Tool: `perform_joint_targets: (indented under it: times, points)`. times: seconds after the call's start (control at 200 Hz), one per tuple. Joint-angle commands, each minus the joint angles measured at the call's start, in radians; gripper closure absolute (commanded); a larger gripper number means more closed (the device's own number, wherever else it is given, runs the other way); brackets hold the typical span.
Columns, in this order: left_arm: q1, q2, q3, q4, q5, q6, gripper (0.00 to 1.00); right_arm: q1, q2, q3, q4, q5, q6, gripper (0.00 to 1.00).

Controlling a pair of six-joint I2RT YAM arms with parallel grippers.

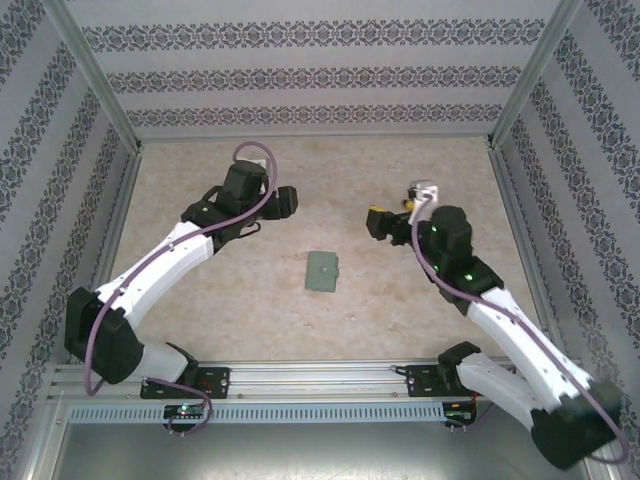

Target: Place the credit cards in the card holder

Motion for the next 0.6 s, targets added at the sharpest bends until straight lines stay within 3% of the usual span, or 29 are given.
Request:
perform_joint_targets:
  times: [0.0,0.025,0.045,0.085,0.145,0.245,0.39,0.595]
  points:
    - [0.014,-0.034,-0.078,-0.102,-0.515,0.056,0.01,-0.032,-0.069,-0.081,-0.015,0.29,-0.144,0.02]
    - [0.019,-0.048,-0.1,-0.098,-0.58,0.056,0.01,-0.041,-0.084,-0.111,0.003,0.318,-0.174,0.02]
    - [0.019,-0.063,-0.128,-0.045,-0.601,0.13,0.01,-0.049,-0.095,-0.138,0.026,0.34,-0.193,0.02]
    - [0.019,-0.093,-0.233,0.124,-0.582,0.293,0.01,-0.064,-0.115,-0.195,0.088,0.384,-0.222,0.02]
    - [0.037,-0.135,-0.392,0.386,-0.566,0.395,0.01,-0.102,-0.133,-0.278,0.174,0.364,-0.254,0.02]
    - [0.122,-0.196,-0.568,0.59,-0.434,0.328,0.01,-0.18,-0.123,-0.386,0.297,0.301,-0.299,0.02]
    - [0.222,-0.206,-0.781,0.873,-0.507,0.382,0.01,-0.294,-0.029,-0.41,0.356,0.243,-0.267,0.02]
    - [0.312,-0.066,-0.844,1.065,-0.351,0.383,0.01,-0.327,0.34,-0.438,0.734,0.236,-0.247,0.02]
